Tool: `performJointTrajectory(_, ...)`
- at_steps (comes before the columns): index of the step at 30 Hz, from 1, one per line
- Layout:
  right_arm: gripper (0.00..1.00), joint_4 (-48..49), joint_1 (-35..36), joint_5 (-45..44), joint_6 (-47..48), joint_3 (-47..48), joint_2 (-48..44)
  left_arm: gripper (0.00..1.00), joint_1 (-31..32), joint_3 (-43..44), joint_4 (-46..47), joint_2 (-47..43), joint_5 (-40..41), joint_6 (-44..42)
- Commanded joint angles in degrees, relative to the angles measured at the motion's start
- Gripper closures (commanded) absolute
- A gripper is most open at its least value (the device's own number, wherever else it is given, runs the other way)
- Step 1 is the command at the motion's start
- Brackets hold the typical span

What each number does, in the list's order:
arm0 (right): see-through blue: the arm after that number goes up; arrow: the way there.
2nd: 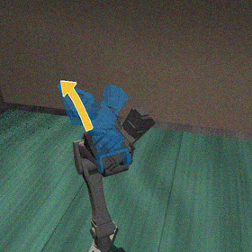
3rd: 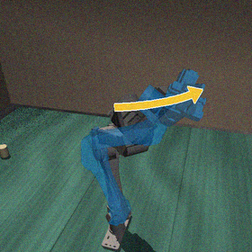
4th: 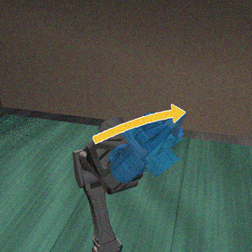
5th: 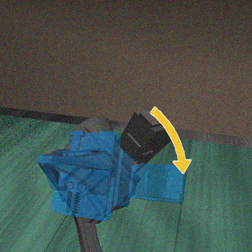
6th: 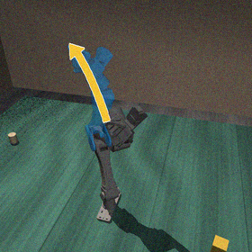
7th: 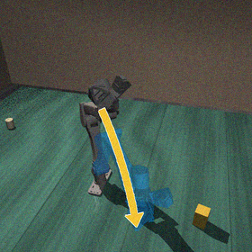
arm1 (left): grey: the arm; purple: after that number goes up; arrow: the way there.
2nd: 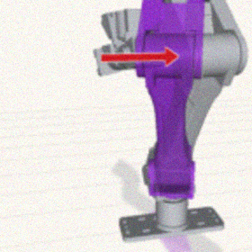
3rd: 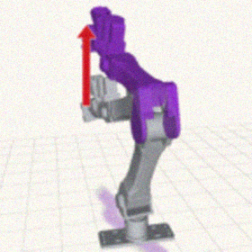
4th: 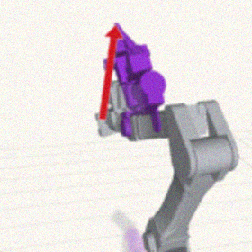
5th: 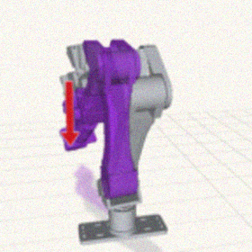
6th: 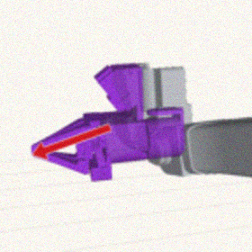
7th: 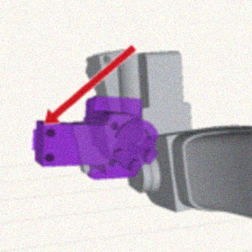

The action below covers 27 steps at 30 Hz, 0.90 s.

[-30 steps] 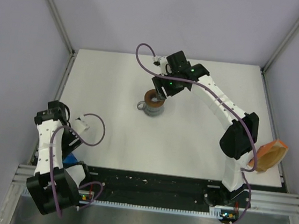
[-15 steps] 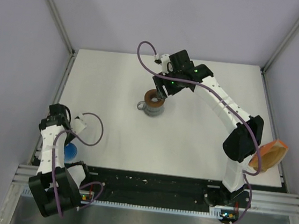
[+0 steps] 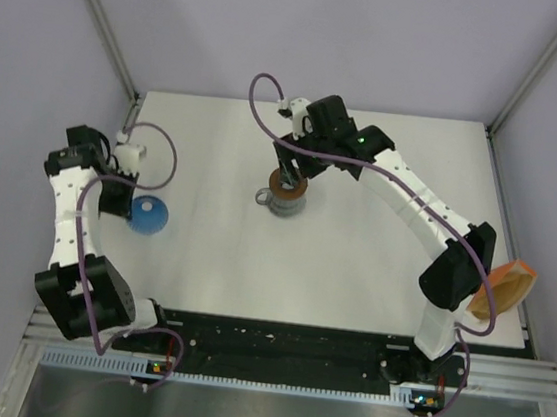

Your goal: Place the coffee filter in the dripper

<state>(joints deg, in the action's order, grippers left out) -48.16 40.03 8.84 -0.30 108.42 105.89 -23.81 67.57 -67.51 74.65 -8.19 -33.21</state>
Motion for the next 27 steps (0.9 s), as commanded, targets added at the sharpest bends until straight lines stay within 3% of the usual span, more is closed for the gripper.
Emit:
performJointTrajectory(1, 0.34, 8.2, 7.9, -1.5, -4.1, 2.9, -4.0, 1.0, 0.5, 16.5, -7.8, 3.4, -20.3, 16.9)
performJointTrajectory(4, 0.33, 11.8, 12.0, -3.6, -6.7, 4.7, -3.4, 1.0, 3.1, 22.2, -8.7, 6.2, -24.8, 23.1)
performJointTrajectory(8, 0.34, 21.0, 13.2, -2.2, -14.6, 3.5, -3.1, 1.0, 10.3, 26.1, -8.9, 8.7, -24.6, 28.9)
performJointTrajectory(12, 0.44, 28.9, 13.7, -3.8, -20.4, 1.8, -1.7, 1.0, 16.8, 26.2, -6.5, 9.0, -24.4, 31.6)
performJointTrajectory(27, 0.61, 25.0, 13.8, -8.1, -18.9, 4.4, 6.4, 1.0, 19.2, 32.2, -6.8, 14.8, -30.7, 33.1)
